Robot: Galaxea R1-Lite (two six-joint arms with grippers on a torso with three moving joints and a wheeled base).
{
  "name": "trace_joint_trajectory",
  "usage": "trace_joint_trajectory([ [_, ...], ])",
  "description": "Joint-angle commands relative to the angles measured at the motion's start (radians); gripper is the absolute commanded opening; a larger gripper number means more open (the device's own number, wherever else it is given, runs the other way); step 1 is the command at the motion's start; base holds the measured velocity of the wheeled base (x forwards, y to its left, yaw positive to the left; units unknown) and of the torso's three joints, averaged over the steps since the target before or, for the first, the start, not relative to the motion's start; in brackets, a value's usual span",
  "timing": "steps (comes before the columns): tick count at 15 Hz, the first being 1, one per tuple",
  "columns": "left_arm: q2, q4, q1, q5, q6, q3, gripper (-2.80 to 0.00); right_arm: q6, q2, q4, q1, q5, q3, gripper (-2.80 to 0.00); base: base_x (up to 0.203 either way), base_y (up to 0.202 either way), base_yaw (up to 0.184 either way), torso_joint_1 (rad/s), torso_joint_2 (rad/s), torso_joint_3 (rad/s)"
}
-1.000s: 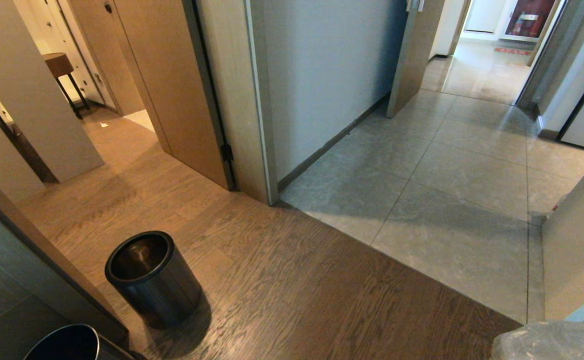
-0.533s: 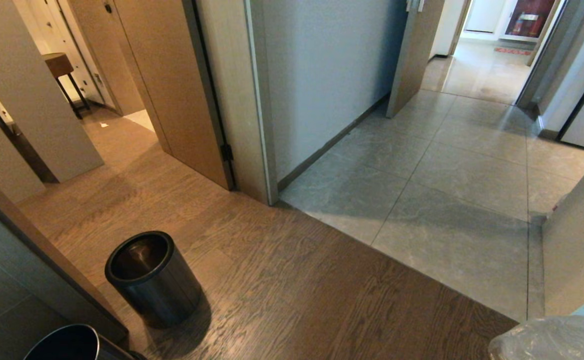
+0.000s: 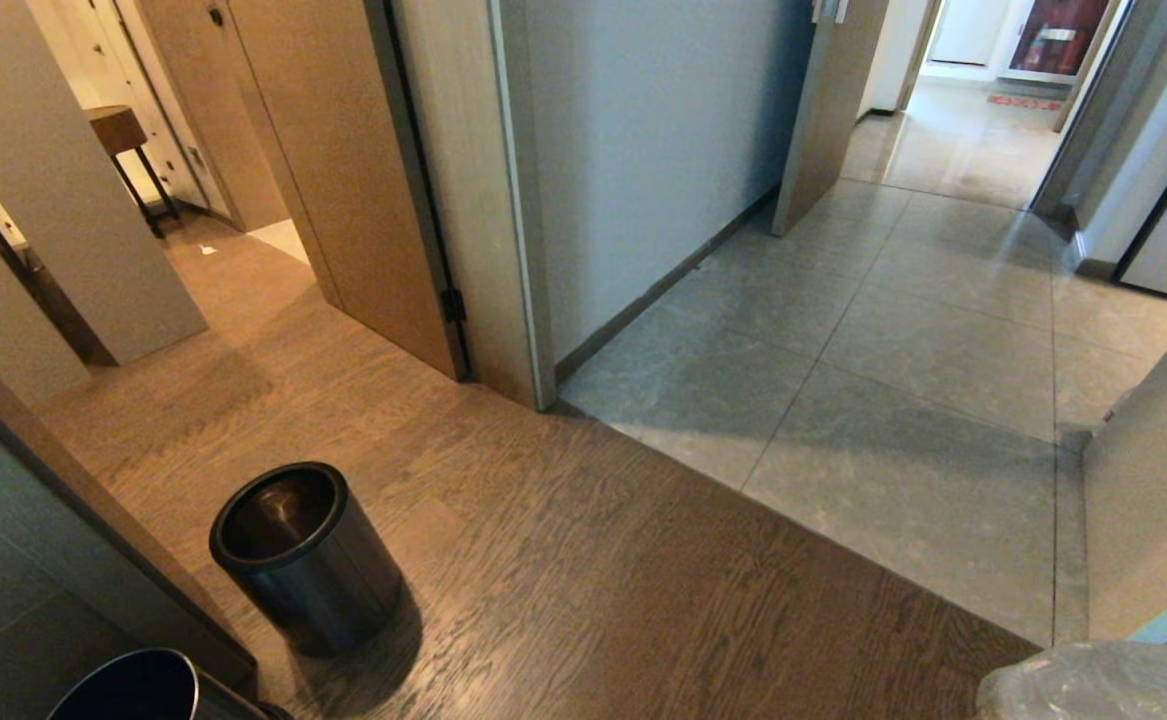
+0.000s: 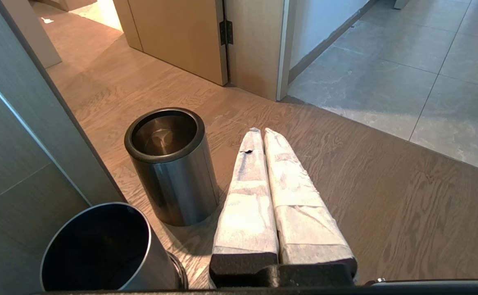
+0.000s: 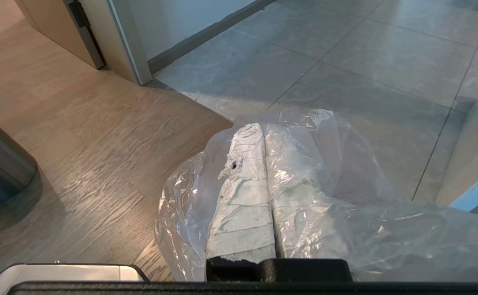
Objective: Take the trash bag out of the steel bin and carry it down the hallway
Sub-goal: Put the trash bag at the door
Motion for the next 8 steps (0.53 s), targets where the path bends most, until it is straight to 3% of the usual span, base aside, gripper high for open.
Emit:
trace_joint_trajectory([
  [1, 0.0, 0.0, 0.0, 0.001, 0.0, 0.011, -2.8, -0.001, 0.001, 0.0, 0.0, 0.0, 0.0, -2.8, 0.0, 0.0, 0.0, 0.0, 0.0, 0.0],
  [8, 0.0, 0.0, 0.0, 0.001, 0.0, 0.011, -2.8, -0.001, 0.001, 0.0, 0.0, 0.0, 0.0, -2.8, 0.0, 0.0, 0.0, 0.0, 0.0, 0.0],
])
